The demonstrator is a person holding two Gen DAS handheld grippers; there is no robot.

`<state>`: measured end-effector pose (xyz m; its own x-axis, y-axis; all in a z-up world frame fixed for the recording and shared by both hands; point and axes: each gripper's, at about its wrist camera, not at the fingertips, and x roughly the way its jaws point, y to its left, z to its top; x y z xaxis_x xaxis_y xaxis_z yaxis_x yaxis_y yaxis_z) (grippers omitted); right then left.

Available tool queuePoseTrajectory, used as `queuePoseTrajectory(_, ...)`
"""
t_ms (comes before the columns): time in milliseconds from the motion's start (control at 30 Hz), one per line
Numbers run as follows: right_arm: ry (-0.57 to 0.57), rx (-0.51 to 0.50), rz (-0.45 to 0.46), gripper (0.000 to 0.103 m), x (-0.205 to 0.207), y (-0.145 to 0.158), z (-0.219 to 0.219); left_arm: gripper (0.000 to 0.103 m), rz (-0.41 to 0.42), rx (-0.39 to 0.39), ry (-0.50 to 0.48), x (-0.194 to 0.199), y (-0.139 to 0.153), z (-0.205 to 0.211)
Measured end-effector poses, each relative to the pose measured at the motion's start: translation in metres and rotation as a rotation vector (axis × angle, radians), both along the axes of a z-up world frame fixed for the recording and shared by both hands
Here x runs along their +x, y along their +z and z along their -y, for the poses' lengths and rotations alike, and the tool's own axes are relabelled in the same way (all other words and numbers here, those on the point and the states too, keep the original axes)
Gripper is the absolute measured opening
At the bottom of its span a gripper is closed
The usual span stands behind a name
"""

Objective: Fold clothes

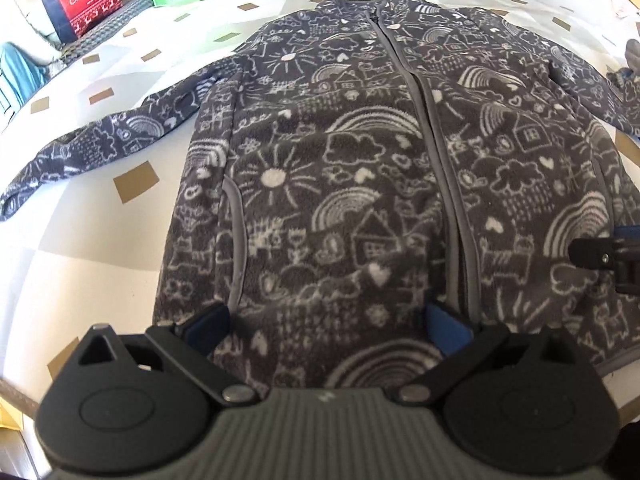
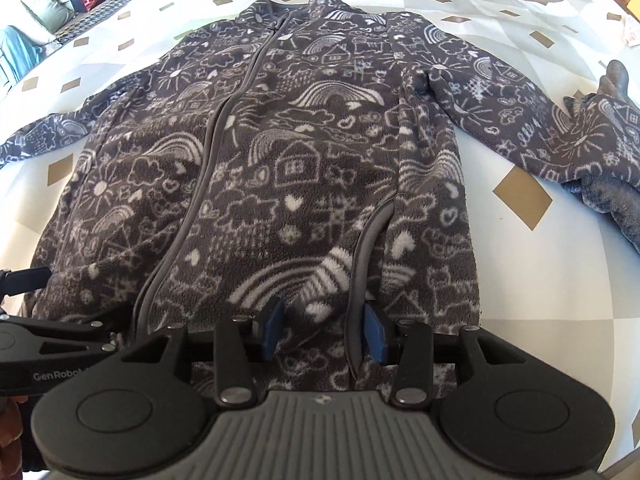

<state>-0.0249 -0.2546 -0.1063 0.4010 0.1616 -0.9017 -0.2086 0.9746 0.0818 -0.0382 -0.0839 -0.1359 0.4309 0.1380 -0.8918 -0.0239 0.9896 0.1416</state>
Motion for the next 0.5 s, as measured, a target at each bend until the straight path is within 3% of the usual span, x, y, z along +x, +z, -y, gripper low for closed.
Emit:
queuePoseTrajectory(333, 0.062, -0.012, 0.02, 0.066, -0.006, -0.006, -0.011, 0.103, -0.017, 0.0, 0.023, 0.005, -0.002, 0.002)
queuePoseTrajectory(500, 0.056, -0.016, 0.022, 0.066, -0.007, -0.006, -0.014, 0.103, -0.013, 0.052, -0.006, 0.005, -0.001, 0.011)
